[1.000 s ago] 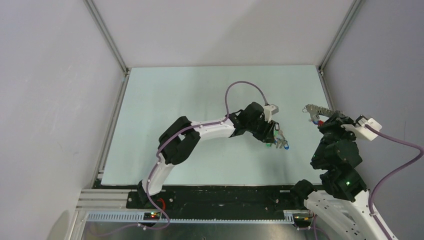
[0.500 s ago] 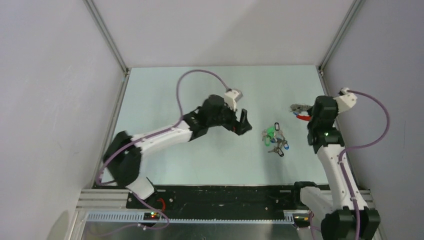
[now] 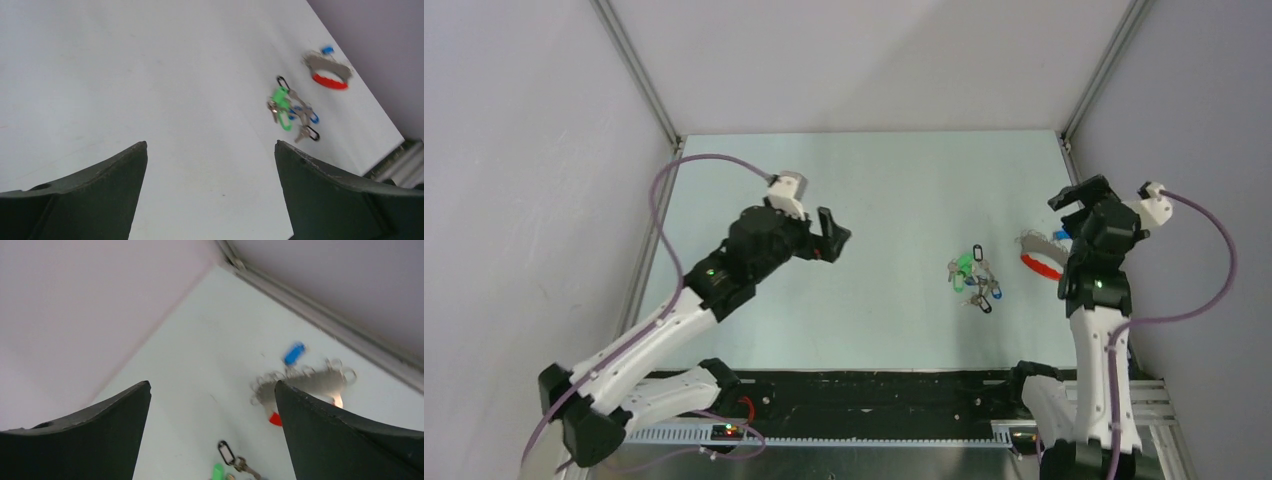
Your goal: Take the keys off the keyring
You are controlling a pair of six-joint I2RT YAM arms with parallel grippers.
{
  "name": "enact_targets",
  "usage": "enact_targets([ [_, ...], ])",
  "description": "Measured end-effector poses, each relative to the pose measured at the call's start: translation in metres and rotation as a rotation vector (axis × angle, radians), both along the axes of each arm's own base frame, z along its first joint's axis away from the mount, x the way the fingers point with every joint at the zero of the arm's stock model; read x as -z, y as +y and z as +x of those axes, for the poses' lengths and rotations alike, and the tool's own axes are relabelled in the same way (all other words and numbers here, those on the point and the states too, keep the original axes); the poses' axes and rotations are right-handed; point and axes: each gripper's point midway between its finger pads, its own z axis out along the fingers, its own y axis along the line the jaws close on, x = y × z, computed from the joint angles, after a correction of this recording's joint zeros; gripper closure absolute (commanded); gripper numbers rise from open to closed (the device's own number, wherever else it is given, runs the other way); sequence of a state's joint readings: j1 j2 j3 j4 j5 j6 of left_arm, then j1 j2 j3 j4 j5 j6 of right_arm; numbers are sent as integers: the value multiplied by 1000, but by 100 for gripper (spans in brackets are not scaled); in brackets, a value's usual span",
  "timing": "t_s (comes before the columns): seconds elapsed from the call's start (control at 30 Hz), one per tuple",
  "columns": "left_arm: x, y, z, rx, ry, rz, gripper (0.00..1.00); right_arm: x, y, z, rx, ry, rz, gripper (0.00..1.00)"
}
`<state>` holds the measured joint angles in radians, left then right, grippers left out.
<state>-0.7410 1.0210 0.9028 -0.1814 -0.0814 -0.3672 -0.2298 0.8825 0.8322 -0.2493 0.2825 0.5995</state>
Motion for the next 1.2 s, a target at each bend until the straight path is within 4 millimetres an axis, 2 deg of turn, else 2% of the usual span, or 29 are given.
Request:
enact_targets([
  [0.13, -33, 43, -2, -124, -47, 3, 0, -84, 15, -27, -58, -187, -121, 0],
  [0.23, -84, 75, -8, -229, -153, -19, 0, -157, 27, -57, -85, -370, -189, 1],
  [0.3, -116, 101, -16, -303, -233, -51, 0, -182, 36, -77, -100, -458, -201, 1],
  [0.4, -145, 138, -30, -414, -326, -76, 0, -207, 47, -108, -121, -572, -207, 1],
  [0.47, -159, 158, -38, -474, -371, -83, 0, -214, 52, -116, -140, -604, -209, 0],
  [0.57, -161, 171, -41, -511, -397, -46, 0, -210, 57, -115, -168, -590, -205, 0],
  [0.77, -137, 172, -38, -491, -415, 58, 0, -193, 61, -113, -195, -529, -191, 1],
  [0.97, -105, 169, -39, -467, -439, 55, 0, -186, 62, -121, -197, -518, -190, 1],
  [1.1, -93, 169, -40, -478, -464, 7, 0, -182, 62, -125, -193, -517, -189, 1],
  [1.2, -94, 172, -43, -485, -490, -32, 0, -177, 62, -124, -193, -510, -184, 0],
])
